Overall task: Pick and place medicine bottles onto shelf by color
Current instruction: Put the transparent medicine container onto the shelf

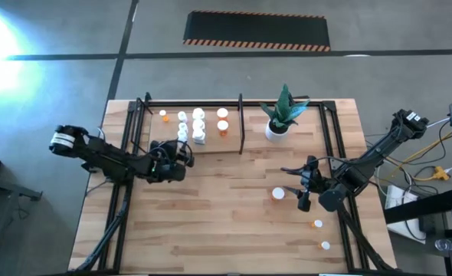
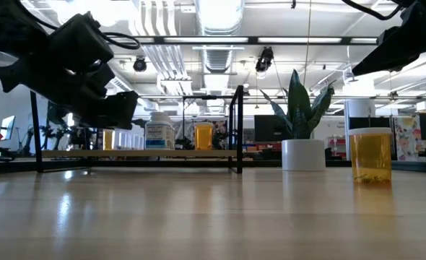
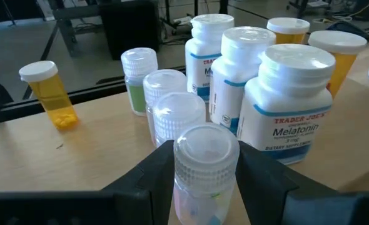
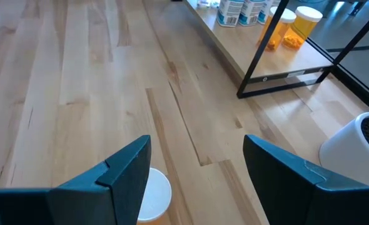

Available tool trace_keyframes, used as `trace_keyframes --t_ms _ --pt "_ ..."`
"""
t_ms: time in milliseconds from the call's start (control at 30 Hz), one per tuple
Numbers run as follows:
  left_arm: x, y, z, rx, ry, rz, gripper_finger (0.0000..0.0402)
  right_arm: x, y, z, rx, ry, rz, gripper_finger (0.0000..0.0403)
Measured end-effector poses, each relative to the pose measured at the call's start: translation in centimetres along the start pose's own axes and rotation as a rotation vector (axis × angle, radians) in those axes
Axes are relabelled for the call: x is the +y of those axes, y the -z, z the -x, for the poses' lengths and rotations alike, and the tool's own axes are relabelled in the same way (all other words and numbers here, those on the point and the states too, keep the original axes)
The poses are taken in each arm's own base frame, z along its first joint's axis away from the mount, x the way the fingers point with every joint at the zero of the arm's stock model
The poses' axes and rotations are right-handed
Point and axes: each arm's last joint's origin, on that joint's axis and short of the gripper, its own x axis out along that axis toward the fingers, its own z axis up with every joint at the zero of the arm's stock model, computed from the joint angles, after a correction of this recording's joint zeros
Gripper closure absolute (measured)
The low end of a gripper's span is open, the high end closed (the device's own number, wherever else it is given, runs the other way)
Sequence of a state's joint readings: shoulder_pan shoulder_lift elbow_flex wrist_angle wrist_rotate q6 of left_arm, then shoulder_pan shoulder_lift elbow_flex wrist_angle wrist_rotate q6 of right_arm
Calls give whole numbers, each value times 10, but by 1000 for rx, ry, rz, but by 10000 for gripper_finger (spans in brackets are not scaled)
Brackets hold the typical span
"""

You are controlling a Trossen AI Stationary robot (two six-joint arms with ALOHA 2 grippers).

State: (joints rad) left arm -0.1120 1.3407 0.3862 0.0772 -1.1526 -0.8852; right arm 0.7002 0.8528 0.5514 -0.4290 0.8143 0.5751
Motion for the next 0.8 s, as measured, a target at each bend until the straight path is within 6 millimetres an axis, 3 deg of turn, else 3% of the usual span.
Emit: trace_keyframes --t_ms 467,600,800 --pt "2 1 -3 72 38 -66 170 0 0 0 0 0 0 158" --pt "-1 -10 2 140 169 -128 150 0 0 0 1 -1 0 158" --pt "-4 -40 20 241 466 -62 146 0 0 0 8 -6 3 158"
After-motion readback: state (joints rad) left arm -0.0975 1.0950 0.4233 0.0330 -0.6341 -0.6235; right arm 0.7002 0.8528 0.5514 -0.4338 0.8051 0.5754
